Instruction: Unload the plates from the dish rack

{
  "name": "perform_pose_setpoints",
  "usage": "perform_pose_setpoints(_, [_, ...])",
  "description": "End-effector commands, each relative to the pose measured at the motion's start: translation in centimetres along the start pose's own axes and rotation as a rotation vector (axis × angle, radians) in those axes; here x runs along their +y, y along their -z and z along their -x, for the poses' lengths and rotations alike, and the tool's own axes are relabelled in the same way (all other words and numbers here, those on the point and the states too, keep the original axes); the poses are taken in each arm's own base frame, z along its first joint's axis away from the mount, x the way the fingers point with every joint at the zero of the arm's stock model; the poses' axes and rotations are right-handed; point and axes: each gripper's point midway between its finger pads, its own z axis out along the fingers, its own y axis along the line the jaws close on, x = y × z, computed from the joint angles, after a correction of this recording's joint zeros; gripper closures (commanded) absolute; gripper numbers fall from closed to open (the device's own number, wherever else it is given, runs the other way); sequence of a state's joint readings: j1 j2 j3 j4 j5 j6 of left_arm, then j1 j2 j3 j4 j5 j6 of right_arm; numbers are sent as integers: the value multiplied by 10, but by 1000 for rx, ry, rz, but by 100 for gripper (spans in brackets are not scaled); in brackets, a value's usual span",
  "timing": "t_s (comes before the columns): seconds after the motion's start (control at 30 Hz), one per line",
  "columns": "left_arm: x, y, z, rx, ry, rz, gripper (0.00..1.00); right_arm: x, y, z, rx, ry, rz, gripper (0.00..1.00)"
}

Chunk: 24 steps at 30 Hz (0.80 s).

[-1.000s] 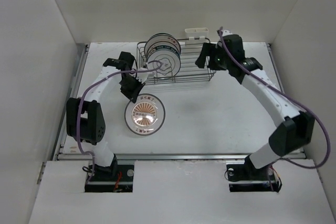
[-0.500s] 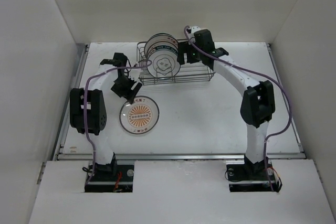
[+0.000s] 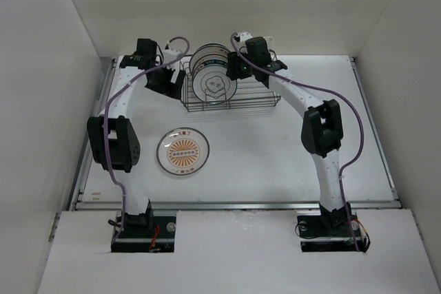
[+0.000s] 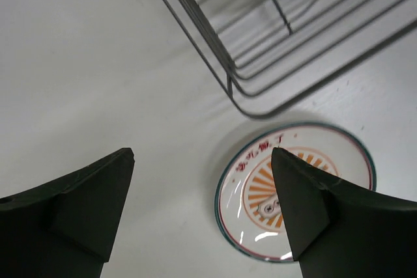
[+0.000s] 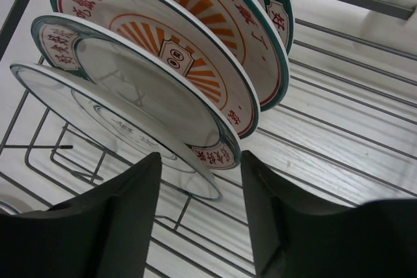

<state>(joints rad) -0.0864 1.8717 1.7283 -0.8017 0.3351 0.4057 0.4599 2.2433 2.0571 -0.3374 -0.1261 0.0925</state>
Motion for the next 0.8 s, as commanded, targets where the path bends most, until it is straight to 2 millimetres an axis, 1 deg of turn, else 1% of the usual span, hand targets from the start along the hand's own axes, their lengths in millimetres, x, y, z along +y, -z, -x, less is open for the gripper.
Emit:
perform_pose_setpoints(0.0, [1,-11,23,-41,115,-30,18,18,-3,32,-96,36,66,44])
perform_pose_setpoints(0.03, [6,-11,31,-55,126,-17,19,17,-7,27,-86,35,65,47])
perform_pose_setpoints(0.07, [12,-23,28,-29,163,0,26,18,-5,32,-98,37,66,56])
perform_pose_setpoints(0.1, [16,-28,32,-34,175,11,31,17,-9,27,-87,35,65,60])
perform_pose_setpoints(0.13, [19,-28,41,-52,179,16,36,18,-9,27,-86,35,74,65])
perform_pose_setpoints(0.17, [18,-32,41,-45,182,0,41,18,-9,27,-86,35,74,74])
perform_pose_setpoints(0.2, [17,-42,40,-31,201,-18,50,18,-9,27,-86,35,74,78])
perform_pose_setpoints(0.23, [16,-46,41,-30,211,-30,52,19,-6,31,-95,37,75,83])
perform_pose_setpoints(0.27, [19,-47,46,-40,208,-27,53,18,-6,31,-96,36,66,87])
perform_pose_setpoints(0.3, [21,-56,44,-27,221,-31,55,22,-2,33,-101,50,65,93])
perform_pose_setpoints(0.33, [18,-57,50,-30,209,-25,61,21,3,37,-107,62,53,99])
perform_pose_setpoints(0.43, [15,-65,50,-9,208,-34,72,22,12,43,-130,88,27,100])
perform_pose_setpoints(0.47, [11,-71,48,3,203,-41,76,21,20,48,-146,89,16,100])
perform_pose_setpoints(0.5, [14,-69,53,-13,208,-26,84,20,24,53,-158,101,7,100])
perform_pose_setpoints(0.53, [16,-69,53,-11,217,-15,87,17,27,54,-159,112,-14,100])
perform_pose_setpoints(0.57, [19,-70,55,-21,213,-2,89,16,31,59,-171,112,-25,100])
perform_pose_setpoints(0.6, [21,-70,57,-30,221,9,91,20,41,67,-185,126,-31,100])
perform_pose_setpoints(0.63, [23,-66,59,-36,219,25,93,18,45,72,-197,125,-50,100])
perform_pose_setpoints(0.67, [25,-66,60,-43,217,35,93,11,52,80,-215,121,-99,100])
perform_pose_setpoints(0.7, [27,-67,62,-50,215,46,95,10,66,94,-244,119,-118,100])
perform_pose_setpoints(0.77, [31,-62,63,-54,213,71,100,0,80,104,-267,110,-188,100])
